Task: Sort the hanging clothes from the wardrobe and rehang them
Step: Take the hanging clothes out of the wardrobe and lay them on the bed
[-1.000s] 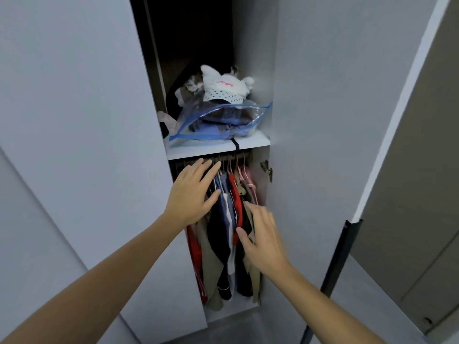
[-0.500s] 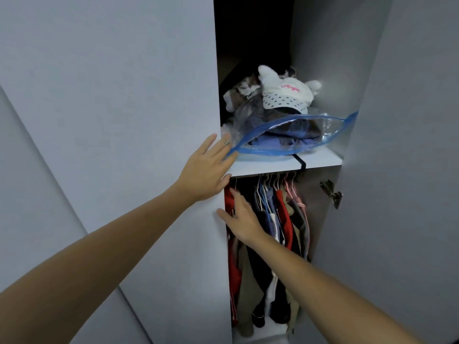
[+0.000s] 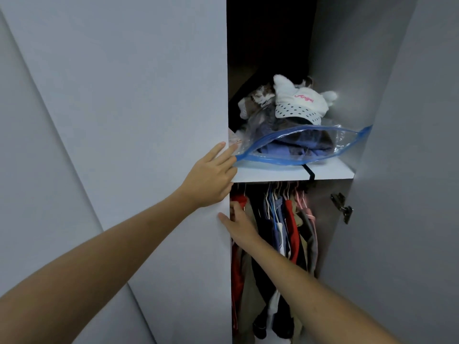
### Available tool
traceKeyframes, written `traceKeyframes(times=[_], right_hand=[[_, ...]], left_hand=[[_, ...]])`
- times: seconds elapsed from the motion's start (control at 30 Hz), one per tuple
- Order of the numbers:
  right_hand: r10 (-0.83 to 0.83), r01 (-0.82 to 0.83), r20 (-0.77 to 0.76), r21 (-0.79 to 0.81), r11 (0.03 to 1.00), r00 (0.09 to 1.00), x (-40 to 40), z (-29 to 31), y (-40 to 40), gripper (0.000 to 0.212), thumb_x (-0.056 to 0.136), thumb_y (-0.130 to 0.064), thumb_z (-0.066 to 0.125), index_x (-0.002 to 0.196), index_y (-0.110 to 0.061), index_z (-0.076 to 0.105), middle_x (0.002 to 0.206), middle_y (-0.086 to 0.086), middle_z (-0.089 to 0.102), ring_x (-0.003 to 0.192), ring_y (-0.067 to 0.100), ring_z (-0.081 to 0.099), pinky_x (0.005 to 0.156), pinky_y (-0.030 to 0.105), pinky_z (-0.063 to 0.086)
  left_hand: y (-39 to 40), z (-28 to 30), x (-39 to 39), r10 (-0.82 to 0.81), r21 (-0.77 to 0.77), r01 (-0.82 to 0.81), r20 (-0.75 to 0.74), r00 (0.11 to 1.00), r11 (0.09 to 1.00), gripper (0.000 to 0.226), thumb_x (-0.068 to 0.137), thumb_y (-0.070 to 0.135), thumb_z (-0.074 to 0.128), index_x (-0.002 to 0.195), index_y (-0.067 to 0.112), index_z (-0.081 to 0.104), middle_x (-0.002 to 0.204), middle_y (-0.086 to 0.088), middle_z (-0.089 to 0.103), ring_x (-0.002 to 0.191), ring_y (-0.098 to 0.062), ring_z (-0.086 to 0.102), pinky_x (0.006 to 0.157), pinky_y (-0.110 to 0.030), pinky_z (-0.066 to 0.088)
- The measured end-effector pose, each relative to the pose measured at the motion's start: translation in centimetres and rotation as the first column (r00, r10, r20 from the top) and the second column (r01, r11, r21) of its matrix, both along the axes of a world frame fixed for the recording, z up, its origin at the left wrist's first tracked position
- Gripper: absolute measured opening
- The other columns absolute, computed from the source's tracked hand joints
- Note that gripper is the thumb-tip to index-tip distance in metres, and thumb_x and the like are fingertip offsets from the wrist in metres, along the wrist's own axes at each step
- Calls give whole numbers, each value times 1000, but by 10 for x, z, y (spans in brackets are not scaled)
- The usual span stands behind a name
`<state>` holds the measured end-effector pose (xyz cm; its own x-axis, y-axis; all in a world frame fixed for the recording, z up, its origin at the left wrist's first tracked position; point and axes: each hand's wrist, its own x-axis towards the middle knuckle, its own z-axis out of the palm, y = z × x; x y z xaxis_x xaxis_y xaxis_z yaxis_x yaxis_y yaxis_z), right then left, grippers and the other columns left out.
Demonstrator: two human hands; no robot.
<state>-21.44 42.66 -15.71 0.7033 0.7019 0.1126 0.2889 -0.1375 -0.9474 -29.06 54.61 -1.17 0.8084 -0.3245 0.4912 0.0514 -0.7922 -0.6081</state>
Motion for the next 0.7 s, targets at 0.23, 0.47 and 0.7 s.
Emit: traceKeyframes(times=[0.23, 0.47, 0.7], right_hand=[[36, -36, 160, -5, 999, 987, -50, 3, -48, 16, 101, -40, 57, 100, -26, 51, 91, -1, 61, 84, 17, 61, 76, 40, 51], [86, -100, 474, 4, 995, 876, -125, 3, -82, 24, 104, -35, 60, 91, -22, 44, 78, -7, 56, 70, 16, 57, 61, 35, 41], [132, -145, 544, -20, 989, 829, -185, -2, -85, 26, 101, -41, 60, 93, -23, 43, 86, 1, 64, 77, 26, 66, 69, 44, 53]], left_hand=[[-52, 3, -58, 121, 27, -121, 17, 993, 992, 36, 94, 43, 63, 103, 9, 68, 125, -15, 62, 143, -36, 45, 127, -54, 20], [-98, -3, -155, 214, 31, -218, 92, 973, 976, 35, 93, 45, 68, 97, 10, 64, 119, -11, 63, 140, -33, 49, 126, -56, 22], [-114, -6, -230, 318, 34, -322, 83, 944, 946, 35, 95, 44, 68, 98, 10, 61, 133, -13, 63, 149, -32, 41, 123, -61, 25]])
